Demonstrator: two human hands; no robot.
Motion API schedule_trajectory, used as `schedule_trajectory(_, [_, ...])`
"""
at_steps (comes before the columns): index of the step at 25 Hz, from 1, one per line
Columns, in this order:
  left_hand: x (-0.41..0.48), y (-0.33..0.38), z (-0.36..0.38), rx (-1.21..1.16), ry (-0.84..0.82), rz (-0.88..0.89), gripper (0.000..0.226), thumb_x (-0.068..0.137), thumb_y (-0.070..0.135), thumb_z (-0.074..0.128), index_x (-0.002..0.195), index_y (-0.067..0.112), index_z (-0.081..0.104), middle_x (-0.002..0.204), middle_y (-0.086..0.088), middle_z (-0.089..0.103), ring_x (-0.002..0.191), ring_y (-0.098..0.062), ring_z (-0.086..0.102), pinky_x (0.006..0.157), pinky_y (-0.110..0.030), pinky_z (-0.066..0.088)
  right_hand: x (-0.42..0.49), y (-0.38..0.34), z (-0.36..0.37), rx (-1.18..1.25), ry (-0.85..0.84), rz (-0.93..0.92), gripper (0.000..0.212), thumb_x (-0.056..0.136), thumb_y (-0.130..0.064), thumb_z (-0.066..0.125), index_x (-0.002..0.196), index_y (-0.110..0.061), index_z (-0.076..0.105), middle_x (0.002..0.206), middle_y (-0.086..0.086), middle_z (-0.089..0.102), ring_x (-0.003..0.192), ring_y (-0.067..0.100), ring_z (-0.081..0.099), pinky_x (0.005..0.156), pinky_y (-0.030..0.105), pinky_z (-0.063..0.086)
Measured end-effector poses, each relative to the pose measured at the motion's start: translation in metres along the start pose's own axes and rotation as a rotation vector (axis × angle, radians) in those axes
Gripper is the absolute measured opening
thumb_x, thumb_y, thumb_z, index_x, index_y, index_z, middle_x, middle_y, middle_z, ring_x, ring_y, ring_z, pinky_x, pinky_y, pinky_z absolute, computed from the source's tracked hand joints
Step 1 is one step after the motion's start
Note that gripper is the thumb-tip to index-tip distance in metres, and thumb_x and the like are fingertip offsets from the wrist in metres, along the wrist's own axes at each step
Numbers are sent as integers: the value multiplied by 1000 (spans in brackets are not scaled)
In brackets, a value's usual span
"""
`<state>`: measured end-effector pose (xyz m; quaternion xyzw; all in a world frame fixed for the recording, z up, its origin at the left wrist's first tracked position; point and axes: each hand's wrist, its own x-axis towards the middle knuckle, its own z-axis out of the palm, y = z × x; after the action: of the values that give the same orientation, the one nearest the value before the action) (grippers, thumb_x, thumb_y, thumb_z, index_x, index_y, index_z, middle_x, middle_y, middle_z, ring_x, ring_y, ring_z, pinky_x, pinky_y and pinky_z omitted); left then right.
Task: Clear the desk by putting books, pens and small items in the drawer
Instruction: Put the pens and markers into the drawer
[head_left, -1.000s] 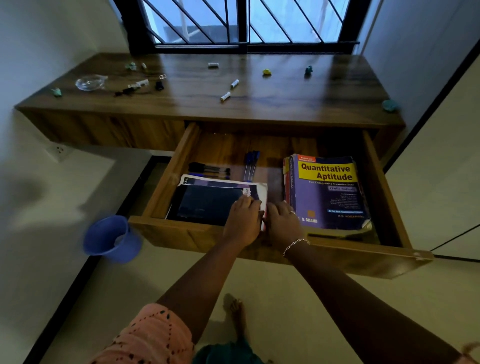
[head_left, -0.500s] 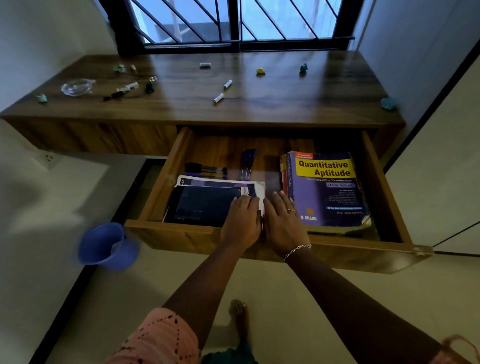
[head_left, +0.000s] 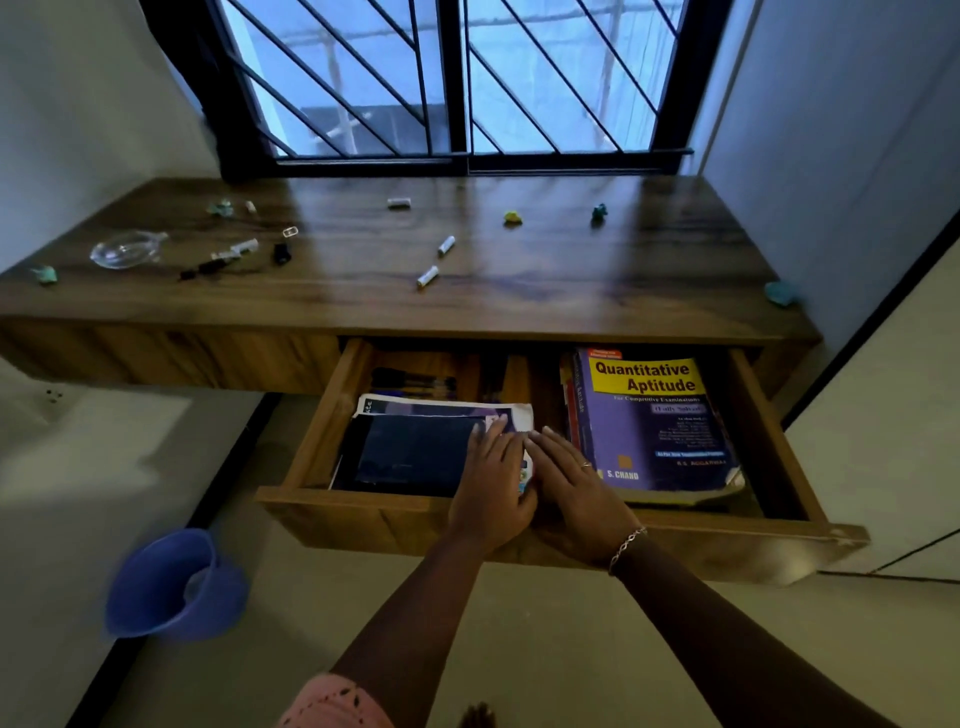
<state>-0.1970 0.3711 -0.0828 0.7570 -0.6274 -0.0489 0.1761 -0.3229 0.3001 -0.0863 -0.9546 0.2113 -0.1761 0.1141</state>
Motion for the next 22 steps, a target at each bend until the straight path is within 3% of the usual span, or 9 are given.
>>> schedule_trajectory(3, [24,-17,-7,1,-53,85,79,85,61,23,142,6,31,151,-11,31,144,-25,16,119,-47,4,25,21,1,54,6,30,87,77,-34,66,144,-14,14,151,9,22,140,14,2,104,36,28])
schedule_trajectory(5, [39,-33,-8,109,-109,81,83,88,68,11,139,6,33,145,-13,41,139,-27,31,114,-49,20,41,34,2,49,-18,54,83,81,-42,59,145,-14,13,151,5,16,140,19,7,104,36,30])
schedule_trajectory(7, [53,-49,-11,130,-104,29,89,85,72,8,138,5,34,144,-13,43,138,-26,32,111,-47,27,55,46,4,-7,-7,40,80,81,-53,46,143,-11,18,149,11,26,140,20,12,100,38,35])
schedule_trajectory(11, [83,-76,-19,134,-164,133,113,64,82,9,149,6,3,158,-9,-2,141,-19,-18,115,-33,-12,94,66,3,-210,-21,11,90,76,-57,35,147,-8,10,141,16,39,143,16,-11,105,41,28])
schedule_trajectory(13, [102,-85,-21,256,-118,129,111,69,81,14,148,4,7,157,-13,2,142,-26,-11,119,-42,1,108,75,5,-257,-20,40,98,71,-62,35,147,-6,6,141,17,39,143,17,-14,114,37,16])
schedule_trajectory(14, [110,-85,-23,282,-90,111,107,74,78,25,148,3,8,157,-15,3,143,-29,-8,119,-46,6,112,80,6,-262,-19,52,102,69,-64,37,147,-7,2,142,19,37,144,20,-11,114,37,11])
schedule_trajectory(17, [133,-83,-26,275,-145,132,107,80,59,56,148,6,-7,156,-13,-14,140,-26,-23,113,-41,-17,128,96,5,-286,-70,122,118,60,-69,60,144,-2,9,145,23,31,139,36,19,114,44,18])
schedule_trajectory(19, [145,-79,-29,295,-140,146,105,82,51,60,147,7,-10,156,-11,-15,143,-26,-19,112,-41,-18,139,103,5,-329,-109,151,127,49,-71,69,140,-1,15,145,22,28,133,38,27,104,50,21])
schedule_trajectory(22, [162,-80,-26,247,-155,115,102,81,47,61,148,9,-6,157,-10,-11,145,-25,-14,112,-41,-17,156,114,8,-389,-171,194,129,37,-78,68,133,0,31,135,23,48,124,37,46,97,51,33])
